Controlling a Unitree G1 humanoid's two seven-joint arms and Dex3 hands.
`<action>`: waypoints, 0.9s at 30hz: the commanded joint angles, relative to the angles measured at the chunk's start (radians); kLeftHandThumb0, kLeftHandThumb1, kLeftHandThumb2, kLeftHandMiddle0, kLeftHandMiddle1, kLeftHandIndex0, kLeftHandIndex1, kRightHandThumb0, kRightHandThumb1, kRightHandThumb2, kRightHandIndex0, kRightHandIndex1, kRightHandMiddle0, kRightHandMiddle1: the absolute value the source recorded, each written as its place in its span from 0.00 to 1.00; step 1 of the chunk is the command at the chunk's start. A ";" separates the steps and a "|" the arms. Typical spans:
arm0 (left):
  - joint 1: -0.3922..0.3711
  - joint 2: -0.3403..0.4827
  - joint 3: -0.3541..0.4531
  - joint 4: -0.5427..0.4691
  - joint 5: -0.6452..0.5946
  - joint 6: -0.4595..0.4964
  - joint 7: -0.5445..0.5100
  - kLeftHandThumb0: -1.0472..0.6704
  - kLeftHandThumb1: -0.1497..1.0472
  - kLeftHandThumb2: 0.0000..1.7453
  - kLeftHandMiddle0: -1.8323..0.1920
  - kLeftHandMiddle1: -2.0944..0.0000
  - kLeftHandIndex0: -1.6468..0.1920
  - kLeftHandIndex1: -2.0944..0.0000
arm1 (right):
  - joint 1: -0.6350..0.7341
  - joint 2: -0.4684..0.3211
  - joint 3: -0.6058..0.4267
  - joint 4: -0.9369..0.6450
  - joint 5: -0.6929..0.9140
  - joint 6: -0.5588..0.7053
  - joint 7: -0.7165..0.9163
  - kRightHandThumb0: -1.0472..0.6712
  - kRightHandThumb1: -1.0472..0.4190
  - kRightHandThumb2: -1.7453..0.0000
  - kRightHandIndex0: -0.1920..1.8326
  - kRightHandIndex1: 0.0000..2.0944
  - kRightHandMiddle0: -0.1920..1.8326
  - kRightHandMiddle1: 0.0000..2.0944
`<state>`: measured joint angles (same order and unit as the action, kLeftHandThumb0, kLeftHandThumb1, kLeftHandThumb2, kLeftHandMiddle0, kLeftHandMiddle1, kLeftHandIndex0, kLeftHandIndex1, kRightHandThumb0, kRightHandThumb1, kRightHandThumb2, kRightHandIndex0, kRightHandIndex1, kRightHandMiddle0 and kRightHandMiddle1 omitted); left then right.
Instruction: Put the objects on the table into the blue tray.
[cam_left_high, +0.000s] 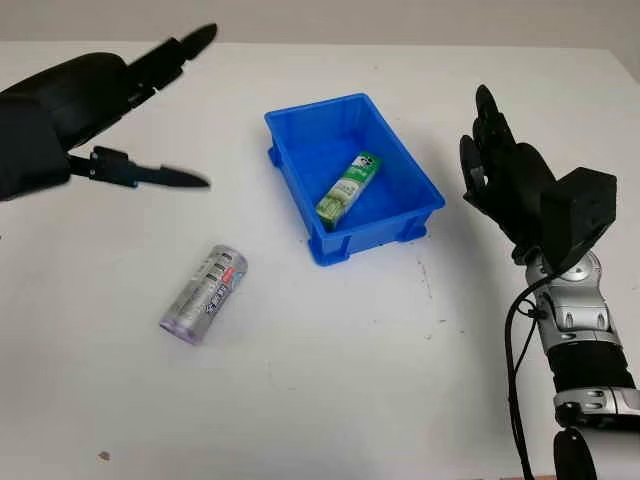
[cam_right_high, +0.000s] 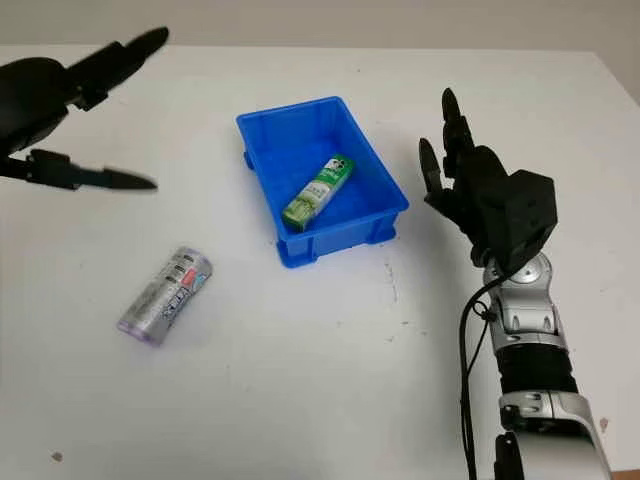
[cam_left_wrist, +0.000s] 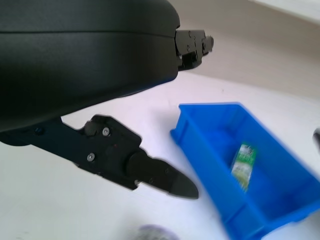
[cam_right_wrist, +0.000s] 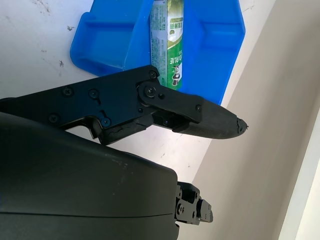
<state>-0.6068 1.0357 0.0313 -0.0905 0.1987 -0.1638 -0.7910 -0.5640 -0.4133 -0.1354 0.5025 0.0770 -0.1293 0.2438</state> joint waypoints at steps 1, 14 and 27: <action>-0.025 0.045 -0.015 0.014 0.055 -0.109 0.014 0.47 0.77 0.03 0.95 0.97 0.93 0.96 | -0.017 0.003 0.000 0.006 -0.008 -0.003 -0.003 0.23 0.00 0.60 0.00 0.00 0.00 0.00; -0.320 0.126 -0.098 0.376 0.662 -1.068 0.526 0.60 0.99 0.13 0.91 0.97 0.90 0.96 | -0.025 0.008 0.008 0.009 -0.048 0.008 -0.017 0.23 0.00 0.62 0.00 0.00 0.00 0.00; -0.548 0.185 -0.338 0.441 1.187 -1.250 1.134 0.46 1.00 0.14 0.91 0.98 0.91 0.98 | -0.041 0.030 0.012 0.029 -0.070 0.003 -0.043 0.23 0.00 0.63 0.00 0.00 0.00 0.00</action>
<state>-1.1236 1.1895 -0.2874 0.3483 1.3896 -1.3973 0.3434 -0.5941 -0.3884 -0.1284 0.5300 0.0116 -0.1213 0.2076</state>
